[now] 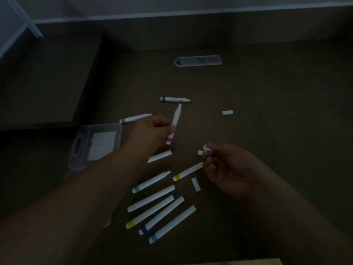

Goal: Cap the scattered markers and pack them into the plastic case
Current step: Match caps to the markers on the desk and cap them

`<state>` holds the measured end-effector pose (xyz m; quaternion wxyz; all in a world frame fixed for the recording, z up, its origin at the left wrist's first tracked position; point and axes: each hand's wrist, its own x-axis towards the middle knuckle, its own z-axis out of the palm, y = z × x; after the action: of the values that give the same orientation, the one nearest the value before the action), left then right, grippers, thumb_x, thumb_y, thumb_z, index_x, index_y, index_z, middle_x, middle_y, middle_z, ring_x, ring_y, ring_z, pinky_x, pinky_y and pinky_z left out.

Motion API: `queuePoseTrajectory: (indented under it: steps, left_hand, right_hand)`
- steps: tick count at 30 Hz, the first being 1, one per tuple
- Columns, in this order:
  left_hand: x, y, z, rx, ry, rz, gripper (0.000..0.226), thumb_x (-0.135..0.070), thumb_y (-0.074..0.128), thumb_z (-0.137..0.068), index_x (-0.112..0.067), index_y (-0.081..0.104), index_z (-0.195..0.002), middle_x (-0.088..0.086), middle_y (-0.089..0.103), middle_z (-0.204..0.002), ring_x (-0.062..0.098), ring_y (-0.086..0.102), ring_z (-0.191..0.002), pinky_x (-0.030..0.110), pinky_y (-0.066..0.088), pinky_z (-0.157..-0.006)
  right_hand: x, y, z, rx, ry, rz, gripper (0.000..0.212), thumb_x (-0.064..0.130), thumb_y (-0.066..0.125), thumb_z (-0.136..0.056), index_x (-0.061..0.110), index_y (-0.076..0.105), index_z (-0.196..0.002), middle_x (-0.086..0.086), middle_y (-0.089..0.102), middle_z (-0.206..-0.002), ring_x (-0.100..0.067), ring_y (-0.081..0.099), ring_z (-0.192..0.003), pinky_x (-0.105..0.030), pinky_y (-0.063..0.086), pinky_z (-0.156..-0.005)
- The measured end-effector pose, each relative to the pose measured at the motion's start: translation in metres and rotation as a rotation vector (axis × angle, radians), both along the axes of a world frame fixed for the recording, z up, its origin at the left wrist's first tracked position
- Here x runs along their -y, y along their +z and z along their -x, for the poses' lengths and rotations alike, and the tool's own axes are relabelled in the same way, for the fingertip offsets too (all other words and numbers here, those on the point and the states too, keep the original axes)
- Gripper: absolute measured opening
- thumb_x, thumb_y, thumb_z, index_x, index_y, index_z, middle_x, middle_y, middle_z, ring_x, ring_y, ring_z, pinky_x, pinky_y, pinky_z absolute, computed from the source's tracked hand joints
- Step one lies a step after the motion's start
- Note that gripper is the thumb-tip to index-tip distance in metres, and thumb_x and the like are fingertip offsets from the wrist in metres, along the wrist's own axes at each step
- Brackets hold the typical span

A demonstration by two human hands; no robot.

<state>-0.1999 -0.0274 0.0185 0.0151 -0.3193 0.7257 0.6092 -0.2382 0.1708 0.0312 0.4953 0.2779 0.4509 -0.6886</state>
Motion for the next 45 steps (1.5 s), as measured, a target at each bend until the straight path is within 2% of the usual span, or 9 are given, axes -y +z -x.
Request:
queuePoseTrajectory:
  steps: [2, 6, 14, 17, 19, 24, 30, 37, 45]
  left_hand:
    - [-0.005, 0.008, -0.006, -0.004, 0.033, -0.223, 0.012, -0.013, 0.063, -0.09, -0.018, 0.068, -0.1, 0.004, 0.07, -0.096, 0.017, 0.067, -0.088, 0.036, 0.056, -0.082]
    - [-0.018, 0.011, -0.02, -0.019, 0.05, -0.418, 0.016, -0.012, 0.061, -0.089, -0.014, 0.067, -0.104, 0.003, 0.07, -0.088, 0.018, 0.065, -0.084, 0.037, 0.051, -0.08]
    - [-0.025, 0.01, -0.037, -0.038, 0.123, -0.517, 0.017, -0.009, 0.061, -0.088, -0.012, 0.064, -0.105, 0.006, 0.068, -0.091, 0.022, 0.062, -0.087, 0.046, 0.048, -0.096]
    - [-0.022, 0.011, -0.041, -0.027, 0.101, -0.458, 0.018, -0.01, 0.061, -0.089, -0.012, 0.064, -0.107, 0.006, 0.068, -0.094, 0.02, 0.064, -0.086, 0.041, 0.052, -0.088]
    - [-0.019, 0.012, -0.045, 0.009, 0.037, -0.313, 0.015, -0.012, 0.061, -0.09, -0.014, 0.065, -0.104, 0.007, 0.07, -0.096, 0.019, 0.067, -0.085, 0.037, 0.055, -0.082]
    - [-0.018, 0.016, -0.057, 0.086, -0.075, -0.036, 0.011, -0.01, 0.064, -0.089, -0.021, 0.065, -0.091, 0.0, 0.068, -0.095, 0.013, 0.067, -0.087, 0.027, 0.054, -0.075]
    - [-0.02, 0.019, -0.074, 0.048, -0.164, 0.049, 0.015, -0.013, 0.067, -0.088, -0.027, 0.068, -0.087, -0.008, 0.07, -0.088, -0.002, 0.067, -0.077, 0.015, 0.05, -0.063]
    - [-0.022, 0.023, -0.085, 0.067, -0.236, 0.137, 0.016, -0.016, 0.067, -0.089, -0.031, 0.068, -0.093, -0.008, 0.068, -0.095, 0.004, 0.065, -0.088, 0.015, 0.047, -0.069]
    - [-0.02, 0.033, -0.093, 0.071, -0.375, 0.363, 0.016, -0.023, 0.065, -0.091, -0.038, 0.066, -0.095, -0.014, 0.063, -0.093, 0.0, 0.06, -0.088, 0.018, 0.046, -0.075]
  right_hand:
    - [0.007, 0.003, -0.002, -0.006, 0.008, -0.002, 0.024, 0.016, 0.067, -0.084, 0.007, 0.068, -0.107, -0.007, 0.065, -0.077, -0.01, 0.058, -0.059, -0.019, 0.049, -0.045]
    - [0.018, 0.006, -0.004, -0.016, 0.042, 0.0, 0.015, 0.015, 0.066, -0.087, 0.006, 0.067, -0.1, -0.006, 0.063, -0.073, -0.009, 0.057, -0.055, -0.018, 0.049, -0.043]
    - [0.029, 0.005, -0.014, -0.016, 0.066, 0.025, 0.016, 0.012, 0.063, -0.09, 0.003, 0.067, -0.103, -0.006, 0.062, -0.071, -0.009, 0.056, -0.055, -0.016, 0.049, -0.043]
    - [0.029, 0.008, -0.015, -0.061, 0.062, -0.004, 0.013, 0.012, 0.065, -0.089, 0.006, 0.067, -0.1, -0.007, 0.064, -0.072, -0.01, 0.058, -0.056, -0.018, 0.051, -0.045]
    - [0.027, 0.012, -0.015, -0.152, 0.08, -0.044, 0.009, 0.012, 0.066, -0.088, 0.007, 0.067, -0.095, -0.006, 0.065, -0.075, -0.011, 0.061, -0.062, -0.02, 0.052, -0.048]
    - [0.02, 0.025, -0.01, -0.551, 0.121, -0.183, 0.015, 0.01, 0.064, -0.089, 0.017, 0.068, -0.102, -0.009, 0.067, -0.1, -0.017, 0.062, -0.085, -0.029, 0.054, -0.068]
    - [0.019, 0.032, -0.014, -0.882, 0.263, -0.33, 0.014, 0.015, 0.066, -0.089, 0.027, 0.072, -0.092, -0.005, 0.073, -0.087, -0.02, 0.07, -0.083, -0.037, 0.06, -0.077]
    - [0.019, 0.03, -0.016, -1.045, 0.438, -0.383, 0.014, 0.02, 0.067, -0.088, 0.033, 0.071, -0.09, 0.009, 0.071, -0.088, -0.006, 0.067, -0.078, -0.02, 0.05, -0.065]
    - [0.017, 0.052, -0.003, -1.173, 0.935, -0.435, 0.016, 0.022, 0.067, -0.088, 0.038, 0.068, -0.091, 0.012, 0.068, -0.093, 0.002, 0.066, -0.081, -0.013, 0.048, -0.063]
